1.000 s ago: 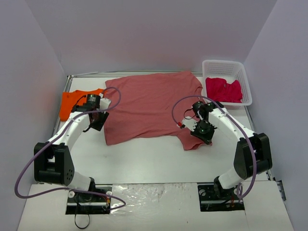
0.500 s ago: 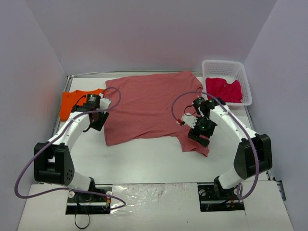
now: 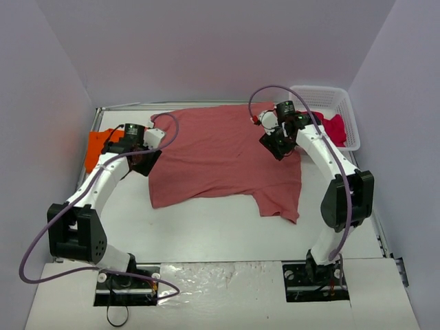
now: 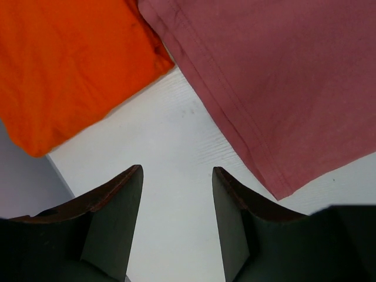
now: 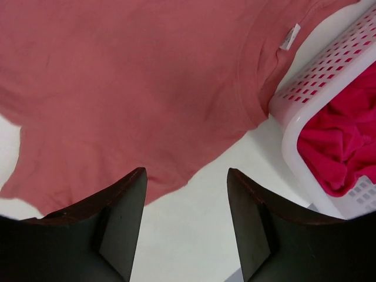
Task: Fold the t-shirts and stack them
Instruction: Flatten out the tshirt
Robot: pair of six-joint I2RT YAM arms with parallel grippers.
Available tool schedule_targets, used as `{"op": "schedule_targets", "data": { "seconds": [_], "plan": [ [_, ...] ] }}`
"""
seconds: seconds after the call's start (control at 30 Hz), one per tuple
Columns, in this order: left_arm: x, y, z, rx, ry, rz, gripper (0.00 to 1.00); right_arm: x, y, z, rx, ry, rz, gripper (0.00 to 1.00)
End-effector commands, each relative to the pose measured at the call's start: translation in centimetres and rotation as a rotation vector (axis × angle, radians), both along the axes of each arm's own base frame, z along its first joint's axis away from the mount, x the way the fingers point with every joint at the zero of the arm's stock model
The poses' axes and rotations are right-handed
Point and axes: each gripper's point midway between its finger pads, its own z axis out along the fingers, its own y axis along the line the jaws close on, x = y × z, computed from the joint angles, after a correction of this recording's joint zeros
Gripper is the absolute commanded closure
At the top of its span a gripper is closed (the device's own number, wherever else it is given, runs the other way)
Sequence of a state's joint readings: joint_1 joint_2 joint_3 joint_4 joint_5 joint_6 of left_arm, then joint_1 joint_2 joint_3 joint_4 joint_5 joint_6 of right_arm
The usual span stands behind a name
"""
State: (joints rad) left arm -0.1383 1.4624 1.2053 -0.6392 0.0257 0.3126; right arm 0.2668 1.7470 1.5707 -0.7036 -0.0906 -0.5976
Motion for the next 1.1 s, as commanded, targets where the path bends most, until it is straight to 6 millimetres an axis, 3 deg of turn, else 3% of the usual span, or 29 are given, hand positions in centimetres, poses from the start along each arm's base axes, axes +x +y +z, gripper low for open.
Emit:
{"op": "schedule_targets", "data": {
  "seconds": [0.0, 0.03, 0.1, 0.13, 0.17, 0.2, 0.27, 0.3, 0.33, 0.37, 0.43, 0.47, 0.5, 0.53, 0.57, 0.63, 0.67, 0.8, 0.83, 0.9, 0.93, 1.07],
  "plan": [
    [0.3, -0.2, 0.0, 0.045, -0.017, -0.060, 0.50, 3.2, -0.4, 0.1, 0.009, -0.087, -0.139, 0.47],
    [0.7, -0.3, -0.3, 0.043, -0.022, -0.057, 0.50, 3.9, -0.5, -0.1, 0.002, -0.100, -0.157, 0.59],
    [1.3, 0.0, -1.5, 0.062, 0.008, -0.034, 0.51, 6.1, -0.5, -0.6, 0.003, -0.117, -0.199, 0.73],
    [1.7, 0.0, -1.8, 0.058, 0.015, -0.025, 0.52, 6.7, -0.3, -1.1, 0.005, -0.112, -0.204, 0.99],
    [2.4, -0.3, -2.3, 0.045, 0.031, -0.013, 0.53, 7.4, -0.3, -1.2, -0.003, -0.115, -0.212, 1.00],
    [2.7, -0.6, -2.5, 0.035, 0.037, -0.016, 0.61, 8.1, -0.3, -2.4, -0.015, -0.100, -0.217, 1.00],
    [4.1, -1.3, -2.9, -0.005, 0.016, -0.021, 0.62, 10.0, -0.2, -1.7, -0.019, -0.137, -0.228, 1.00],
    [4.6, -1.6, -2.9, -0.013, 0.006, -0.024, 0.62, 10.8, -0.3, -2.8, -0.024, -0.123, -0.237, 1.00],
    [5.2, -1.7, -3.0, -0.018, 0.002, -0.024, 0.62, 12.0, -0.1, -2.0, -0.014, -0.155, -0.241, 1.00],
    [6.4, -2.0, -3.0, -0.030, -0.011, -0.011, 0.62, 12.7, -0.1, -3.3, -0.025, -0.138, -0.246, 1.00],
    [7.6, -2.4, -3.0, -0.044, -0.013, 0.007, 0.72, 14.7, -0.3, -2.3, -0.006, -0.183, -0.272, 1.00],
    [8.2, -2.5, -4.0, -0.044, 0.011, 0.014, 0.76, 15.3, -0.3, -3.7, -0.007, -0.167, -0.287, 1.00],
    [9.7, -2.8, -3.0, -0.054, -0.017, 0.016, 0.78, 15.9, -0.3, -3.6, 0.002, -0.176, -0.293, 1.00],
    [10.1, -3.1, -2.8, -0.060, -0.018, 0.021, 0.80, 16.8, -0.2, -2.9, 0.015, -0.203, -0.299, 1.00],
    [11.2, -3.3, -2.9, -0.058, -0.026, 0.026, 0.82, 17.3, -0.2, -4.2, 0.012, -0.190, -0.304, 1.00],
    [12.5, -3.6, -3.3, -0.047, -0.045, 0.036, 0.83, 18.6, -0.1, -3.7, 0.016, -0.222, -0.318, 1.00],
    [12.9, -3.7, -3.3, -0.046, -0.051, 0.038, 0.83, 18.9, -0.2, -4.9, 0.006, -0.210, -0.324, 1.00],
    [15.1, -5.0, -3.0, -0.072, -0.066, 0.028, 0.83, 20.2, -1.1, -6.3, -0.028, -0.221, -0.357, 1.00],
    [15.3, -5.3, -4.4, -0.084, -0.033, 0.029, 0.83, 20.3, -1.2, -6.6, -0.032, -0.220, -0.360, 1.00],
    [16.1, -5.7, -4.8, -0.090, -0.021, 0.033, 0.84, 20.3, -1.3, -7.8, -0.041, -0.202, -0.365, 1.00],
    [16.1, -5.8, -6.3, -0.087, 0.008, 0.033, 0.84, 20.3, -1.4, -8.2, -0.040, -0.197, -0.367, 1.00],
    [16.4, -6.0, -8.5, -0.085, 0.038, 0.043, 0.85, 19.8, -2.1, -10.1, -0.043, -0.151, -0.378, 1.00]
  ]
}}
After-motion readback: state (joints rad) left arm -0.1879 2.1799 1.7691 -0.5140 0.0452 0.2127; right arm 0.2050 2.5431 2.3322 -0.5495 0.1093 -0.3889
